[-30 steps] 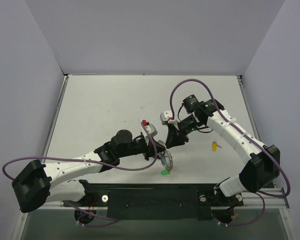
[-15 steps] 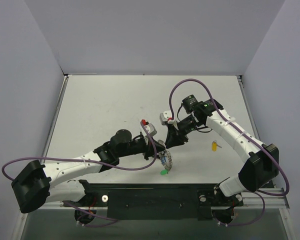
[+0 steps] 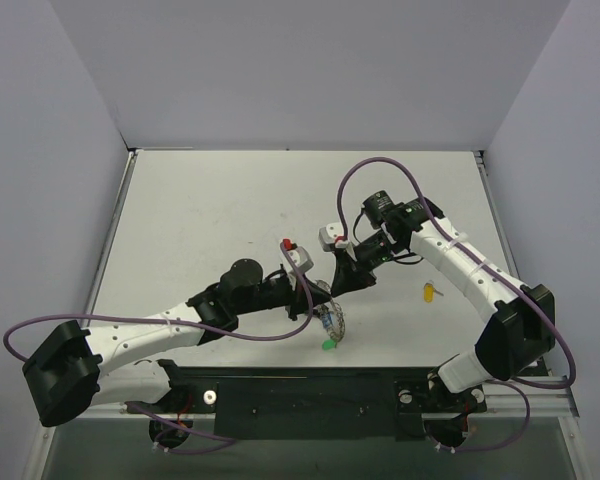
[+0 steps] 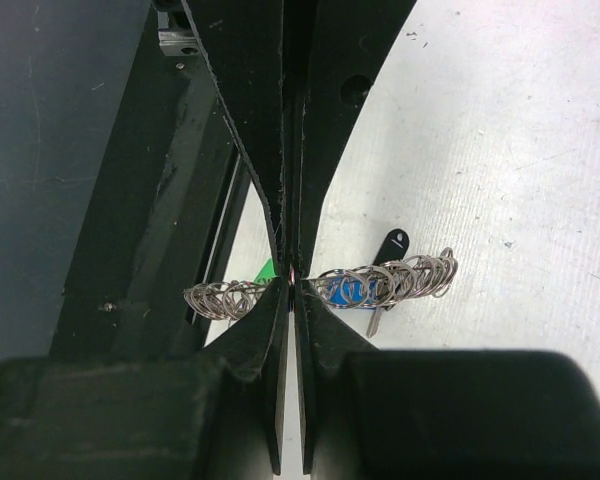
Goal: Put the keys on the keyring
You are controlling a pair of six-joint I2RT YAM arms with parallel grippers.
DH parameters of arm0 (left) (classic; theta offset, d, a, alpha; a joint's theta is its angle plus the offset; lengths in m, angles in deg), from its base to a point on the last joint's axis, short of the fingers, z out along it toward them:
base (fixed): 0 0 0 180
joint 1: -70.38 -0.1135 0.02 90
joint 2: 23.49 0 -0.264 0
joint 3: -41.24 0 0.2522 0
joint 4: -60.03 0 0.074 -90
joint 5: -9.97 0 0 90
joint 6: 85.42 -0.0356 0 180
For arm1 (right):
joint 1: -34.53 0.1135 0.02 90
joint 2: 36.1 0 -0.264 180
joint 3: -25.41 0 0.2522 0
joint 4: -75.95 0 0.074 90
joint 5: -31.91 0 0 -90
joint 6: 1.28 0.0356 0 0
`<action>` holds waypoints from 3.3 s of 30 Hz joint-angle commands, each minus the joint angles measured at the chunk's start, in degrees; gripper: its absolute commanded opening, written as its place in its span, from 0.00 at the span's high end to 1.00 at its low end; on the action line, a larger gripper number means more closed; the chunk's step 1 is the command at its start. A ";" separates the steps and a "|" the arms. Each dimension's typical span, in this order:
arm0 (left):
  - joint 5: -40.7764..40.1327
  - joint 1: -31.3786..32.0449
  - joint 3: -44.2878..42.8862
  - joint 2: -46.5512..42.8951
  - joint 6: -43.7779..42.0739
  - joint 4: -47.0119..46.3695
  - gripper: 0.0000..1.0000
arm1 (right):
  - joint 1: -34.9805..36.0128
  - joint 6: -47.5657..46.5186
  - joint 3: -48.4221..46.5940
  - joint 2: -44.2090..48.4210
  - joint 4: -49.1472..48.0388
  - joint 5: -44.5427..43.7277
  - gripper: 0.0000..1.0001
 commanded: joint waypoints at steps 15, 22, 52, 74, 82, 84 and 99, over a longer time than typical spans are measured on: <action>-7.94 -0.27 17.69 -3.00 7.63 -44.68 0.53 | -4.66 2.90 0.32 0.81 3.63 12.45 1.00; -7.67 2.01 16.38 4.02 3.23 -53.04 0.53 | -5.45 2.64 0.77 0.90 3.81 14.30 1.00; -4.68 1.93 13.39 11.77 4.81 -56.38 0.66 | -7.30 -1.49 0.59 0.90 7.41 16.76 1.00; -3.45 1.93 12.68 12.65 5.78 -57.17 0.83 | -7.65 -3.16 0.59 0.55 8.73 17.11 1.00; -3.80 1.93 12.42 12.03 6.13 -56.82 1.00 | -7.04 -3.96 0.76 0.29 9.17 16.59 1.00; -3.80 1.84 12.42 11.77 6.39 -56.82 1.00 | -6.86 -4.22 0.68 0.28 9.43 16.50 1.00; 12.70 -3.08 7.68 -8.95 -23.45 -14.39 1.00 | -17.92 -5.89 0.76 8.11 14.00 9.73 0.41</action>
